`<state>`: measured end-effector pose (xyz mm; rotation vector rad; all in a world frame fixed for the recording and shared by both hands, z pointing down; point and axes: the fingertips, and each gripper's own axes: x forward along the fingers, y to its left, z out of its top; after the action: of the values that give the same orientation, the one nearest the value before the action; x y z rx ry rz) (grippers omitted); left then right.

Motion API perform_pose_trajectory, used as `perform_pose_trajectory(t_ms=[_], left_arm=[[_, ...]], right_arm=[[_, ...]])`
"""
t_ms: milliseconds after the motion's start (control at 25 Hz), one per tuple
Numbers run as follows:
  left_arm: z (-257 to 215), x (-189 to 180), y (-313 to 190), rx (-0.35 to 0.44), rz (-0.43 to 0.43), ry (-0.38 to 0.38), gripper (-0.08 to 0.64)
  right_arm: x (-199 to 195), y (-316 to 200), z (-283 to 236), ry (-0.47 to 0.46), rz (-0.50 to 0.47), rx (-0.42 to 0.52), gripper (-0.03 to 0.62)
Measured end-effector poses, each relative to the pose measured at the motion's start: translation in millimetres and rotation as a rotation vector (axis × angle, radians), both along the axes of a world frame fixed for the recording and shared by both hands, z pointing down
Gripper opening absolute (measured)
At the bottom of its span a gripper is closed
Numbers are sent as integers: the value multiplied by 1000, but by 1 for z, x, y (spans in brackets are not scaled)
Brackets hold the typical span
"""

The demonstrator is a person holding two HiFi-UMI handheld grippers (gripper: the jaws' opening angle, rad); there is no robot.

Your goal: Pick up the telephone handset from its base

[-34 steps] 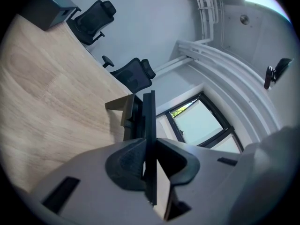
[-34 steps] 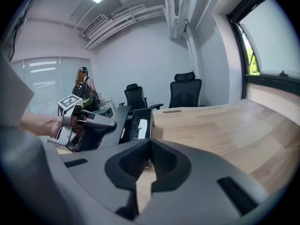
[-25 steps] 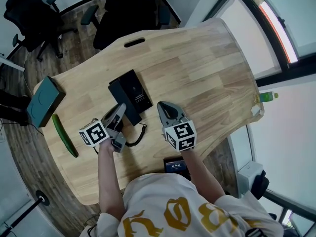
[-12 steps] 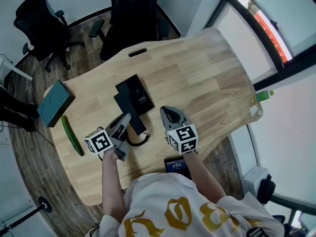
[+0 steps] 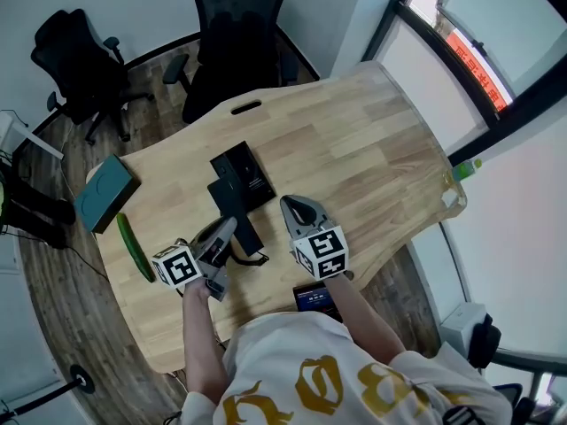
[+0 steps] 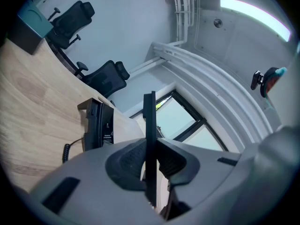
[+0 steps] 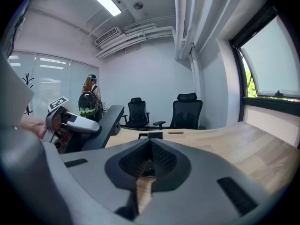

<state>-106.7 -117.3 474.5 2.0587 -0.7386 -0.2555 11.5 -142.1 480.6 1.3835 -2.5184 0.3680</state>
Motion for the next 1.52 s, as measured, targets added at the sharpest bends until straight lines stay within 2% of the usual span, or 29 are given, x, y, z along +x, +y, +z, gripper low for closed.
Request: perform_pose_trajectory(t_ms=[400, 720, 1520], left_arm=[[-22, -4, 30, 60, 28, 56, 72], [-34, -4, 47, 110, 36, 30, 72], [-45, -6, 58, 131, 31, 65, 72]], right_arm=[[-2, 13, -22, 8, 9, 62, 5], [-5, 30, -38, 13, 11, 109, 5], [1, 34, -39, 20, 32, 111, 5]])
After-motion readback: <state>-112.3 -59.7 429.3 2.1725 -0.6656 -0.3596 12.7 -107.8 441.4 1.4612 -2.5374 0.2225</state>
